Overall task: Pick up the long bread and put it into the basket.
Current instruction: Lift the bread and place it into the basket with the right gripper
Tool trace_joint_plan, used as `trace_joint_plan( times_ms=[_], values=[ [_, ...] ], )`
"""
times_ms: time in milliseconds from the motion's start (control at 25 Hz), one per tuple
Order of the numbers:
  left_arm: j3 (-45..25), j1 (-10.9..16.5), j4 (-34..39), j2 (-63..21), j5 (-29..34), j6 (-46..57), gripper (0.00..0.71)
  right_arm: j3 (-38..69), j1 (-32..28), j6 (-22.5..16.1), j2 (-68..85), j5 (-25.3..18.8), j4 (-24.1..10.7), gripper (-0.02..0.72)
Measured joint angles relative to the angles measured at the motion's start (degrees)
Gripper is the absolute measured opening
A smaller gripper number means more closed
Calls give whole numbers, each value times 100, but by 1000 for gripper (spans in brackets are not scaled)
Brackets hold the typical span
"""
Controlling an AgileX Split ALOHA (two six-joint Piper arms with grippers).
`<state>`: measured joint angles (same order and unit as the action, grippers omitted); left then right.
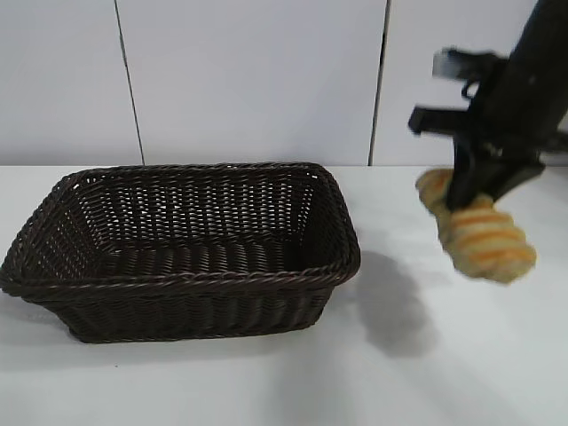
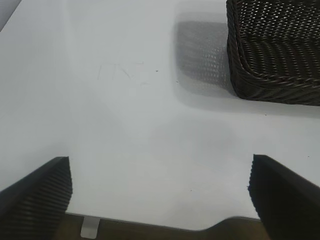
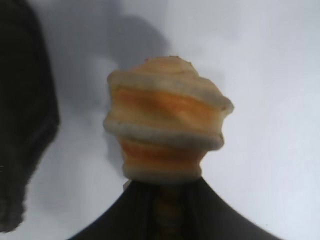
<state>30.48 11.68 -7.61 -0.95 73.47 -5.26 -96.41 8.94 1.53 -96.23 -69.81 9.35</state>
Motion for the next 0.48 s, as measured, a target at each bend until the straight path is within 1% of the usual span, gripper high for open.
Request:
trace_joint_plan(
  times_ms=[160, 280, 400, 480],
  values=[
    [0, 0, 0, 0, 0, 0, 694, -201, 0, -20, -5, -96, -13, 81],
    [0, 0, 0, 0, 0, 0, 694, -212, 24, -20, -74, -78, 88, 81],
    [0, 0, 0, 0, 0, 0, 694, -297, 275, -20, -255, 72, 88, 81],
    [0, 0, 0, 0, 0, 0, 694, -445, 625, -20, -453, 198, 83, 81]
  ],
)
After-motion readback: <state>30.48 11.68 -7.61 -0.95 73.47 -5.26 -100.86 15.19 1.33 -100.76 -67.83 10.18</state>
